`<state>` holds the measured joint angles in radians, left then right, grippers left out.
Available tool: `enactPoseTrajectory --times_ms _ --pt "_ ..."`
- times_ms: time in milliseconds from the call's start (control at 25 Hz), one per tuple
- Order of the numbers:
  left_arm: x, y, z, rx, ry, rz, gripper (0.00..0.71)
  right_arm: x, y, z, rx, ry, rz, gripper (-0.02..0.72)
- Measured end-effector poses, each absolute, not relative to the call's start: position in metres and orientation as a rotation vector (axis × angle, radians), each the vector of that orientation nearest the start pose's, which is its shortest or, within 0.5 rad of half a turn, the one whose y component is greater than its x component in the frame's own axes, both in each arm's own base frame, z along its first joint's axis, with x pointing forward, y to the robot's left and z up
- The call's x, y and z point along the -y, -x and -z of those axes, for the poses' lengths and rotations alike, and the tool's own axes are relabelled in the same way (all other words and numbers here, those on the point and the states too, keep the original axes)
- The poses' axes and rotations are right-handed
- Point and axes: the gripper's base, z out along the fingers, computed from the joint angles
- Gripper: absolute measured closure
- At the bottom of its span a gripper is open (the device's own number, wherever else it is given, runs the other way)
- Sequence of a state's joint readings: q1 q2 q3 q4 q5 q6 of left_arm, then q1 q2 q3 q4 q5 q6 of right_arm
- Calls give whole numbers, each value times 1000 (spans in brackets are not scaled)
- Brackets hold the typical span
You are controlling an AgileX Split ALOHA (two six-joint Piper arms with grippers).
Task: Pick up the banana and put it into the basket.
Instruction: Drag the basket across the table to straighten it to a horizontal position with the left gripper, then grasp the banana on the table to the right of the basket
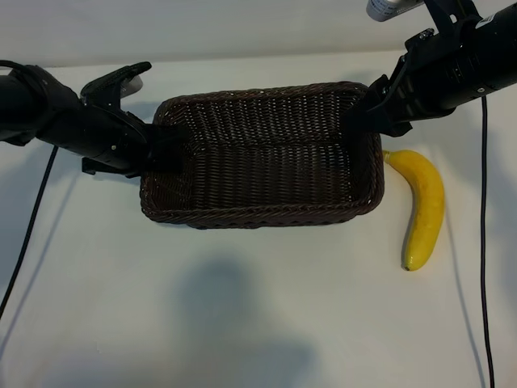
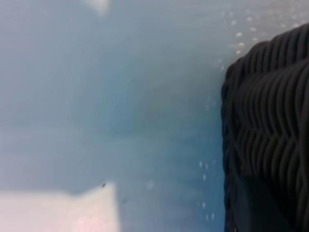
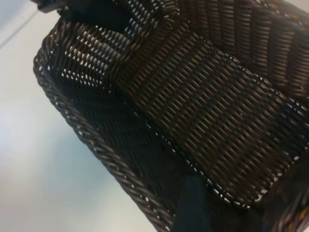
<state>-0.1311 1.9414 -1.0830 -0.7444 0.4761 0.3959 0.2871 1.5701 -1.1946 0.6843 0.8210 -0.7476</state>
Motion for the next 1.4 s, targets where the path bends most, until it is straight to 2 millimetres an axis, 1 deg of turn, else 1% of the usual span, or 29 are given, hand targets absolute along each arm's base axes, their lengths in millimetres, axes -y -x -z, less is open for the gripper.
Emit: enactPoseTrajectory --times_ms 240,280,320,360,400,480,560,600,640,760,880,1080,1320,1400 --pt "76 -363 -135 -2736 123 544 550 -134 -304 -288 -2363 829 -630 109" --pt "76 -363 -135 -2739 123 546 543 -134 -304 -288 -2363 829 -630 109" --pt "76 -362 -135 -2743 123 549 521 -134 -304 -288 -2363 829 -630 109" --pt "77 -361 -135 -2751 123 554 482 -134 -304 -288 -2363 829 -630 109" --pt "77 -360 -134 -2762 130 565 418 -134 -304 -288 -2363 829 -630 109" --pt "77 -359 -134 -2776 114 565 265 -134 -304 -288 -2363 829 -630 109" --pt "77 -358 -133 -2789 105 566 148 -134 -304 -288 -2363 829 -630 109" --pt "77 -358 -133 -2793 101 567 112 -134 -304 -288 -2363 829 -630 109" --pt "78 -357 -132 -2796 97 568 96 -134 -304 -288 -2363 829 -630 109" --pt "78 -356 -134 -2803 87 575 92 -134 -304 -288 -2363 829 -630 109" --pt "78 -355 -142 -2789 67 577 95 -134 -304 -288 -2363 829 -630 109" --pt "76 -351 -171 -2723 45 590 96 -134 -304 -288 -2363 829 -630 109" --pt "73 -345 -192 -2692 27 610 97 -134 -304 -288 -2363 828 -631 109" --pt "73 -342 -203 -2668 11 613 97 -134 -304 -288 -2363 828 -631 109"
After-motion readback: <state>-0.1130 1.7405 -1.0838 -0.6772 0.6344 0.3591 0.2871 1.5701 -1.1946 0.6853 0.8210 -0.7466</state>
